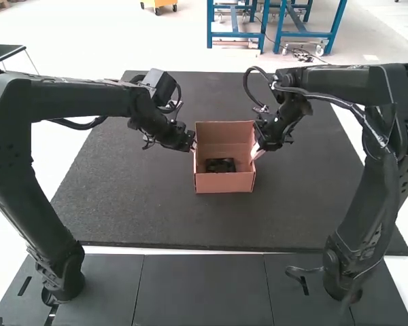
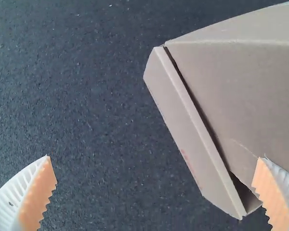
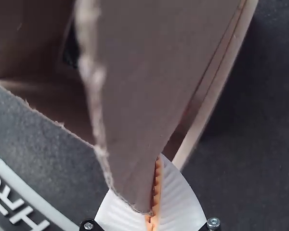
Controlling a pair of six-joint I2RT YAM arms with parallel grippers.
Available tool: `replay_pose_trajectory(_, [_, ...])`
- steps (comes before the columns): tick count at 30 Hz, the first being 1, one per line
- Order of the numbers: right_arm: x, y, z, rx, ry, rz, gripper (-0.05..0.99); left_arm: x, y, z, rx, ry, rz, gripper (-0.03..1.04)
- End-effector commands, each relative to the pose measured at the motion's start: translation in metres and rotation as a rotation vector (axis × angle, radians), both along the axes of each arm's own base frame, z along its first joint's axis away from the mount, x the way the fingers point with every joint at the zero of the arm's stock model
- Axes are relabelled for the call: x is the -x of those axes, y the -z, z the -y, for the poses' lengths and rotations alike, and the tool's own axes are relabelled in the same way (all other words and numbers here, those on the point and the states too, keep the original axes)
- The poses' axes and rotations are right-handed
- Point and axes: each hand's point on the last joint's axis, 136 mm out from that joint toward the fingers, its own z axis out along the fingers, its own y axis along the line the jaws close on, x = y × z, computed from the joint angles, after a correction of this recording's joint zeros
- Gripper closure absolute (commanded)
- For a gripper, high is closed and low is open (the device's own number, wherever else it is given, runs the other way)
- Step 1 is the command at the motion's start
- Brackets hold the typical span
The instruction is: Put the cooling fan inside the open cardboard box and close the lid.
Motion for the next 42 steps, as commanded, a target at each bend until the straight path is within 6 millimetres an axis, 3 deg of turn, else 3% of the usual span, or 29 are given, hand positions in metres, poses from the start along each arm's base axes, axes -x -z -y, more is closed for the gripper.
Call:
replay_pose_trajectory(1, [0.003,-0.007,0.002,0.026,-0.028,0.039,0.96,0.005,-0.003,0.003,-0.007,0.042,0.005,0.05])
replay_pose_trajectory(5, [0.002,-0.007,0.002,0.029,-0.023,0.041,0.96,0.015,0.005,-0.003,-0.042,0.053,-0.032,0.05])
replay_pose_trajectory(6, [0.0,-0.008,0.003,0.029,-0.012,0.042,0.9,0.017,0.008,-0.007,-0.069,0.059,-0.038,0.05])
replay_pose_trajectory(8, [-0.003,-0.011,0.003,0.026,-0.004,0.053,0.72,0.021,0.013,-0.018,-0.132,0.058,-0.049,0.05])
replay_pose_trajectory(12, [-0.012,-0.02,0.004,0.038,0.008,0.086,0.27,0.018,0.015,-0.043,-0.226,0.013,-0.033,0.05])
replay_pose_trajectory(15, [-0.014,-0.033,0.004,0.031,0.009,0.102,0.11,-0.002,0.002,-0.064,-0.248,-0.067,0.034,0.05])
replay_pose_trajectory(21, [-0.01,-0.071,0.001,-0.018,0.005,0.181,0.09,-0.044,-0.038,-0.076,-0.159,-0.179,0.183,0.05])
replay_pose_trajectory(27, [0.009,-0.104,0.007,-0.057,0.007,0.296,0.1,-0.071,-0.072,-0.067,-0.098,-0.209,0.279,0.05])
replay_pose_trajectory(35, [0.027,-0.13,0.019,-0.099,0.093,0.486,0.1,-0.088,-0.088,-0.044,-0.051,-0.19,0.295,0.05])
replay_pose_trajectory(42, [0.054,-0.129,0.034,-0.061,0.101,0.475,0.1,-0.087,-0.087,-0.007,-0.021,-0.107,0.28,0.05])
